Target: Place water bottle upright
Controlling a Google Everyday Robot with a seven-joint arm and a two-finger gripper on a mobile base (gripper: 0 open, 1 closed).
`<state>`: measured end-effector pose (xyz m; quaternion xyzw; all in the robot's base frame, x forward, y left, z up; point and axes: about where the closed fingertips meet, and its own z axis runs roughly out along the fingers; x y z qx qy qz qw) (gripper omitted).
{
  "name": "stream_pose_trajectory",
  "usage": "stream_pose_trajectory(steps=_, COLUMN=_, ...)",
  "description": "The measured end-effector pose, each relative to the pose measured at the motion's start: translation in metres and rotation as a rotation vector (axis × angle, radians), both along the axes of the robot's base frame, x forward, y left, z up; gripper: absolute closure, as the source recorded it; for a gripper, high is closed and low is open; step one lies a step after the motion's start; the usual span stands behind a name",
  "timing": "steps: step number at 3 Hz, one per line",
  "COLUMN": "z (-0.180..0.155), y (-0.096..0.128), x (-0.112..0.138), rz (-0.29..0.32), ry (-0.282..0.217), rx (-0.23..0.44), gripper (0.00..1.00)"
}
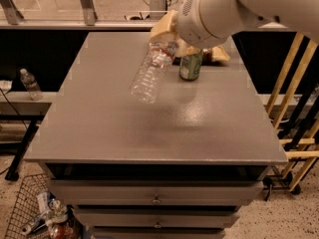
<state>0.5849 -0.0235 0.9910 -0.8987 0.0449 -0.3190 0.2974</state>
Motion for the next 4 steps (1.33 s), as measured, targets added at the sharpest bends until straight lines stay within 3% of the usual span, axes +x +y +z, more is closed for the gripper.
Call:
stream_pose_trajectory(steps=1, z=0.0114, y=-0.0135, x=0.0013, rz=0.071, ry=-0.126, rx=-0.017, gripper=1.00)
stream_pose_trajectory(steps=2, z=0.0146, y=-0.0152, x=-0.0011, rz=0.128, ry=-0.188, rx=-0.074, gripper=1.00)
stream_pose_trajectory(steps=3, z=0.0147, y=-0.0149, x=-0.0012, rz=0.129, ry=-0.189, rx=-0.075, gripper=1.00)
stream_pose_trajectory(steps=4, z=0.0146, y=-0.0126, x=-0.0034, rz=0.175, ry=-0.228, rx=-0.093, gripper=1.00)
